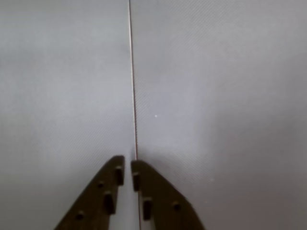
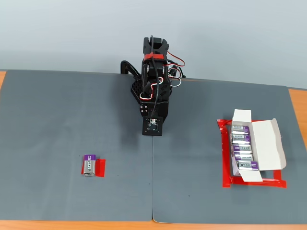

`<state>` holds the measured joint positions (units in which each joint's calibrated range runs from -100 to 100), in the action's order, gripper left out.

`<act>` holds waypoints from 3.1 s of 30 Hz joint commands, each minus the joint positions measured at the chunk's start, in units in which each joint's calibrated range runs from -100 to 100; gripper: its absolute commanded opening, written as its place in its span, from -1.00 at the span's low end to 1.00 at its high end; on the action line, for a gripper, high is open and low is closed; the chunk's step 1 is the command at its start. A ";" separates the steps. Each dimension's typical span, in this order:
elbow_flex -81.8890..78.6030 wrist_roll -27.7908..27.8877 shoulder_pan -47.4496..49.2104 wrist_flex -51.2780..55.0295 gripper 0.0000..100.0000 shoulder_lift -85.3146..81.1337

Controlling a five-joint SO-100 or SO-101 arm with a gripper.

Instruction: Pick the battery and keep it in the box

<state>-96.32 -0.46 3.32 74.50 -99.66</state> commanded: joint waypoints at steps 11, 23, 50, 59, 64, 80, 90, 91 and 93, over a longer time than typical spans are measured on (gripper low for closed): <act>3.64 -0.08 0.08 0.06 -0.96 0.34; 3.64 -0.08 0.08 0.06 -0.96 0.34; 3.64 -0.08 0.08 0.06 -0.96 0.34; 3.64 0.07 0.15 0.06 -0.96 0.42; 4.01 0.23 0.15 0.06 -0.96 0.51; 12.60 0.28 -0.07 -3.67 -0.96 12.97; 30.78 0.23 -1.49 -14.87 -0.96 40.44; 32.32 0.23 -2.23 -15.82 -0.96 42.39; 35.49 0.33 -3.73 -17.73 -0.96 46.04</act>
<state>-67.04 -0.37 1.55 59.24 -58.37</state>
